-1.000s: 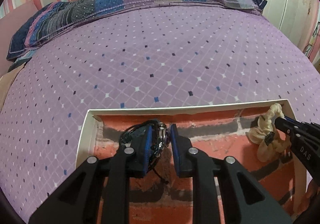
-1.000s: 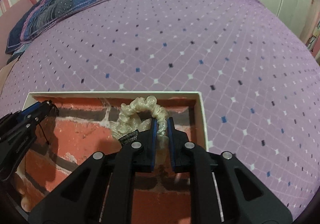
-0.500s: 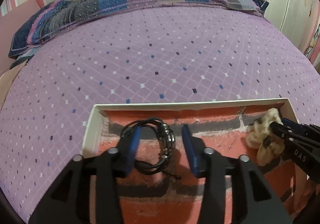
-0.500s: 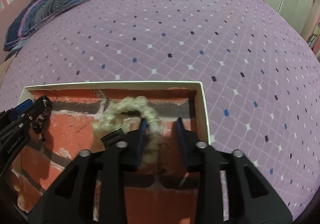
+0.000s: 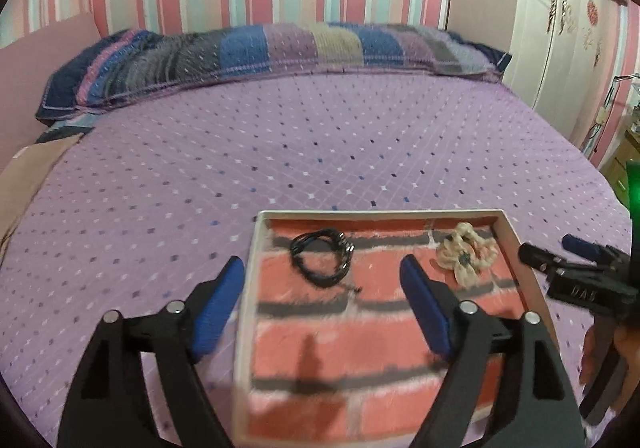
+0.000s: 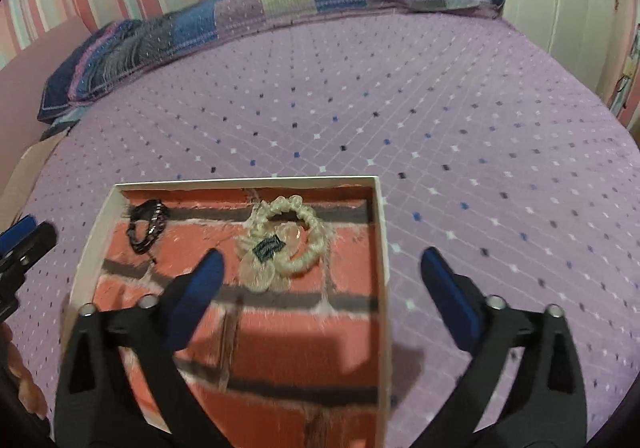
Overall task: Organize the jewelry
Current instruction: 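Withdraw both tools from the tray back over the bed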
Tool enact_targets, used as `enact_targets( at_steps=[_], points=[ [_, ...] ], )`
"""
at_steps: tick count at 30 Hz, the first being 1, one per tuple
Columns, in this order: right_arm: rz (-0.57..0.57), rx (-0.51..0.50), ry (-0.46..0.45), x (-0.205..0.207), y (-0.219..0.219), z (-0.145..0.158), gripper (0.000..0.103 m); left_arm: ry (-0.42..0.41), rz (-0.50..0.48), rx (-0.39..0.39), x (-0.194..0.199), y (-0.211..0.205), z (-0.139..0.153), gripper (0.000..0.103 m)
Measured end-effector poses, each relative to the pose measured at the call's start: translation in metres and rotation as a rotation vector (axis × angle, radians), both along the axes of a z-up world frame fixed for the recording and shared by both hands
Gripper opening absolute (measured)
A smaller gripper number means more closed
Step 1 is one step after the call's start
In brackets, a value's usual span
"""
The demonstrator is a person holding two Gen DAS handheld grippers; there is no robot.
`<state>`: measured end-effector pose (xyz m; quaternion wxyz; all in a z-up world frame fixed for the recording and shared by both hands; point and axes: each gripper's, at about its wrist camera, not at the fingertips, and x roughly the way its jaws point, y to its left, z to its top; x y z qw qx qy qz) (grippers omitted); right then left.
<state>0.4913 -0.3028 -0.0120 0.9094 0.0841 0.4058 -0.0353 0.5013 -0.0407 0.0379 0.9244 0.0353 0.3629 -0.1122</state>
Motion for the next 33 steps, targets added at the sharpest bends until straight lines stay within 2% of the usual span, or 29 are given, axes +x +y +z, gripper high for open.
enact_targets(
  at_steps=[5, 9, 12, 19, 22, 23, 30, 33],
  points=[
    [-0.004, -0.018, -0.035, -0.046, -0.003, 0.016, 0.099, -0.014, 0.019, -0.010, -0.053, 0.036, 0.021, 0.082],
    [0.012, -0.060, -0.091, -0.100, 0.000, 0.034, 0.099, -0.057, 0.029, -0.034, -0.111, 0.068, 0.042, 0.085],
    [-0.008, -0.100, -0.110, -0.129, 0.001, 0.043, 0.099, -0.089, 0.048, -0.039, -0.148, 0.086, 0.055, 0.087],
    [-0.059, -0.107, -0.217, -0.214, 0.007, 0.064, 0.099, -0.139, 0.058, -0.053, -0.226, 0.115, 0.075, 0.089],
    [-0.065, -0.102, -0.238, -0.246, 0.012, 0.066, 0.099, -0.175, 0.081, -0.049, -0.255, 0.124, 0.076, 0.091],
    [-0.060, -0.096, -0.242, -0.256, 0.013, 0.067, 0.099, -0.174, 0.089, -0.048, -0.262, 0.126, 0.074, 0.094],
    [-0.033, -0.133, -0.268, -0.317, 0.023, 0.060, 0.099, -0.145, 0.125, -0.089, -0.303, 0.141, 0.050, 0.094],
    [-0.031, -0.114, -0.281, -0.336, 0.025, 0.049, 0.099, -0.139, 0.135, -0.055, -0.318, 0.144, 0.039, 0.094]
  ],
)
